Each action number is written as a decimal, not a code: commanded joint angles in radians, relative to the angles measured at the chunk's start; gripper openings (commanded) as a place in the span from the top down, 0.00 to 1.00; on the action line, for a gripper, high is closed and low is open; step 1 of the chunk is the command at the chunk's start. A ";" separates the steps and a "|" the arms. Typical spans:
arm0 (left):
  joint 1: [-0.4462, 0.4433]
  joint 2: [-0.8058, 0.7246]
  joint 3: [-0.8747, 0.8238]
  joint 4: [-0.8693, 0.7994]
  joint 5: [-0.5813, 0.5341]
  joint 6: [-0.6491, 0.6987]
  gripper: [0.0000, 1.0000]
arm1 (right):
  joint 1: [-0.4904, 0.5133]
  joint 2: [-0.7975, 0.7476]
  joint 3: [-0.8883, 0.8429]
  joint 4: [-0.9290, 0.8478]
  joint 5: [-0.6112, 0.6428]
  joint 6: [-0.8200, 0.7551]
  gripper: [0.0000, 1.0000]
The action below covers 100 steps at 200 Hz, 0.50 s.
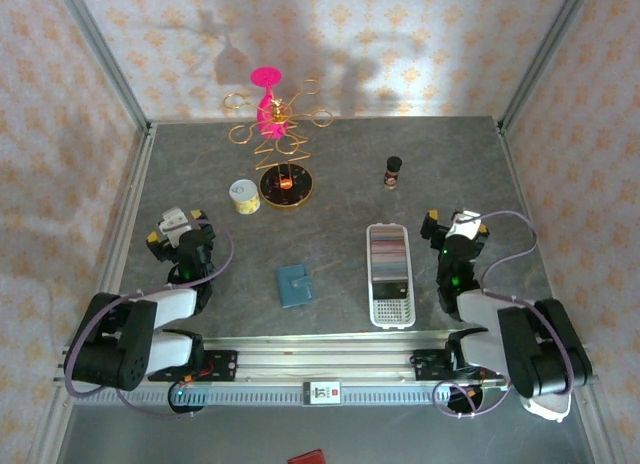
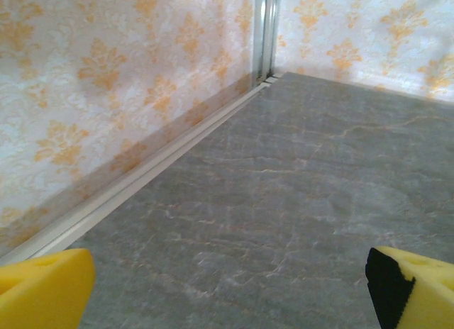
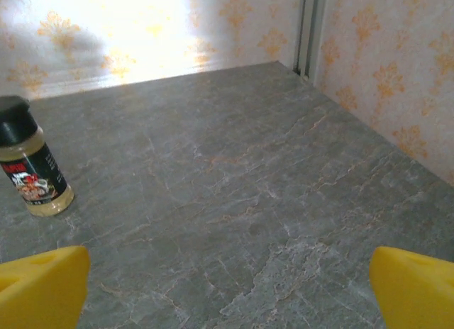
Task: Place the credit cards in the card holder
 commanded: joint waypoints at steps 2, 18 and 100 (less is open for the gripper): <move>0.032 0.065 0.011 0.243 0.184 0.051 0.00 | -0.014 0.070 0.019 0.194 -0.046 -0.019 0.00; 0.057 0.144 0.003 0.361 0.302 0.056 0.00 | -0.025 0.129 0.041 0.231 -0.085 -0.026 0.00; 0.066 0.277 0.000 0.490 0.306 0.060 0.01 | -0.120 0.297 0.090 0.295 -0.170 0.052 0.00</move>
